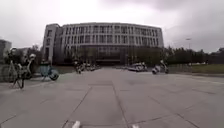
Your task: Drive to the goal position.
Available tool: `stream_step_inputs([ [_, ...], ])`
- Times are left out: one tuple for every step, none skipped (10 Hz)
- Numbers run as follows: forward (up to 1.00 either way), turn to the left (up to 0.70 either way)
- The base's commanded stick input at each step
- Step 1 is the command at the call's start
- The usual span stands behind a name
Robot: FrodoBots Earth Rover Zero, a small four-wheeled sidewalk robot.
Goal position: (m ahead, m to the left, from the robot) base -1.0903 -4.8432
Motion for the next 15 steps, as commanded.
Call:
stream_step_inputs([
  [0.7,0.0],
  [0.7,0.0],
  [0.7,-0.23],
  [0.7,-0.2],
  [0.7,-0.07],
  [0.7,0.0],
  [0.7,0.0],
  [0.7,0.0],
  [0.7,0.0],
  [0.7,0.0],
  [0.7,0.0],
  [0.7,0.0],
  [0.7,0.0],
  [0.7,0.0],
  [0.7,0.0],
])
